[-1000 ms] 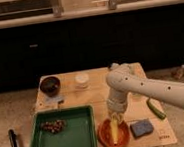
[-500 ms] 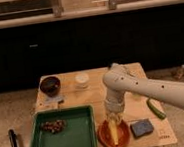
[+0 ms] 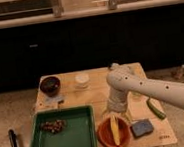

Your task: Place banana in red bowl

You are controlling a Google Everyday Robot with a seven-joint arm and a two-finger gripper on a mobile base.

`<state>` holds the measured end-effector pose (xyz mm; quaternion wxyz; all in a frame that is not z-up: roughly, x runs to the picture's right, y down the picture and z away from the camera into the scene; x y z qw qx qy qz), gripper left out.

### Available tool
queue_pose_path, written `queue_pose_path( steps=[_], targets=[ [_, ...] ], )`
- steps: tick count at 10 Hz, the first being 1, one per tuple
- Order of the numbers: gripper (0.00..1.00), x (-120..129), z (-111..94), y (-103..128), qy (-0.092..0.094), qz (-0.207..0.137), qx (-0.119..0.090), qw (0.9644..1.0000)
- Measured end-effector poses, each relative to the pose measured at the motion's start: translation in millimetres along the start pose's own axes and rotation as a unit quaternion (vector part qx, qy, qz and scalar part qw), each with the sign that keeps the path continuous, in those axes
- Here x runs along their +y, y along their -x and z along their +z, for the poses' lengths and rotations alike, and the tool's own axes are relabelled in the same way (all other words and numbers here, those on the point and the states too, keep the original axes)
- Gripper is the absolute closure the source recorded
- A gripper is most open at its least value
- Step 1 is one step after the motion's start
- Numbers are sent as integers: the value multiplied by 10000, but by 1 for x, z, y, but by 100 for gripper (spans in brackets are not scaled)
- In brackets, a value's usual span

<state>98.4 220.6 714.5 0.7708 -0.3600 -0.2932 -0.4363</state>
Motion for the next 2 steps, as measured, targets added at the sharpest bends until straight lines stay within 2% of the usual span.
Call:
queue_pose_path(
  steps=[2],
  targets=[
    [20, 8, -15, -5, -203, 175, 191, 9995]
  ],
)
